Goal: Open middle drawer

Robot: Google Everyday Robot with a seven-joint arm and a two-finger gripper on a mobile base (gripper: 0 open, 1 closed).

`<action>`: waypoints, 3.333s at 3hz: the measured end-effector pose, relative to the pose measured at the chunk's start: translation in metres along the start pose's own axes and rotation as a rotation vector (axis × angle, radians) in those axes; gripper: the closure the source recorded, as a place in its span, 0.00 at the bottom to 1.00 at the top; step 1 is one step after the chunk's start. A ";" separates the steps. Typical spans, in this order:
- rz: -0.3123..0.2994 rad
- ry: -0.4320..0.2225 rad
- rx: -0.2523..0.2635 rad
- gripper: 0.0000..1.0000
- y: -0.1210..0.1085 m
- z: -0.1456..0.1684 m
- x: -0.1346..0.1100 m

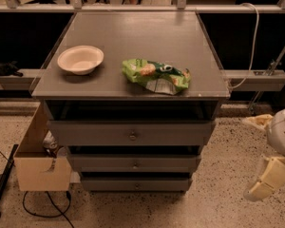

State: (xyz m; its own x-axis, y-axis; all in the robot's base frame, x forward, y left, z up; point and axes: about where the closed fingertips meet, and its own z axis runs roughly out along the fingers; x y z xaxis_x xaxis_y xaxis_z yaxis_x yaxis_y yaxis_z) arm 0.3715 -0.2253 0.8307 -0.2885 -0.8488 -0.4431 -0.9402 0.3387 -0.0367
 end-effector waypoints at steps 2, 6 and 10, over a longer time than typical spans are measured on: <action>0.060 -0.043 0.088 0.00 0.019 0.030 -0.018; 0.018 0.062 0.147 0.00 -0.015 0.135 0.018; -0.134 0.106 0.146 0.00 -0.053 0.230 0.029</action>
Offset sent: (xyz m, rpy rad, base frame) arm -0.0119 0.0808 -0.0812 0.0248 -0.0581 -0.1660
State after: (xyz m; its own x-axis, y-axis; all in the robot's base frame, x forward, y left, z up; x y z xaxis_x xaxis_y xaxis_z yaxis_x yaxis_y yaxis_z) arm 0.4544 -0.1749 0.6139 -0.1875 -0.9253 -0.3297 -0.9373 0.2689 -0.2217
